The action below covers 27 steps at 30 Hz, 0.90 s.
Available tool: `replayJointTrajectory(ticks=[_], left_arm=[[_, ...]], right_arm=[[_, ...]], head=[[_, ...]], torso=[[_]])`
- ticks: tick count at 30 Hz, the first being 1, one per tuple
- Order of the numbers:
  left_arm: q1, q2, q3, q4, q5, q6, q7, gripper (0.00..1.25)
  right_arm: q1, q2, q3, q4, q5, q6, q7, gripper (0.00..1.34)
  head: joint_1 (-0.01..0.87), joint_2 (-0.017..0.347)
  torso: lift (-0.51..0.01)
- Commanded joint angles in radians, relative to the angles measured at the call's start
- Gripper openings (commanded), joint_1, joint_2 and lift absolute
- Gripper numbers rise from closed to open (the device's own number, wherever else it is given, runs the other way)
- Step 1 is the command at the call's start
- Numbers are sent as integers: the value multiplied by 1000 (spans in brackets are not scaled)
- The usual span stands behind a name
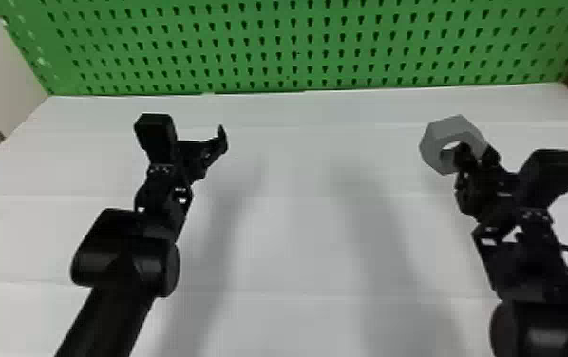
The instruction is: Pick up the hex nut
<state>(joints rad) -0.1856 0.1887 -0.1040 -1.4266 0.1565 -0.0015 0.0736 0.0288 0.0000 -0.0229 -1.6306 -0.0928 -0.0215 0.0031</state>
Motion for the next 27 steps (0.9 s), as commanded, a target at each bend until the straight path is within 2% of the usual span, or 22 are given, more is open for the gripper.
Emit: replayJointTrajectory(ticks=[1,27], left_arm=[[2,0,0,0,0,0,0,1160],[2,0,0,0,-2,-2,0,1160]], right_arm=[[0,1,5,0,4,0,0,272],[-1,1,11,0,8,-5,-6,272]], head=[[785,149],[785,149]], torso=[[-88],[-88]])
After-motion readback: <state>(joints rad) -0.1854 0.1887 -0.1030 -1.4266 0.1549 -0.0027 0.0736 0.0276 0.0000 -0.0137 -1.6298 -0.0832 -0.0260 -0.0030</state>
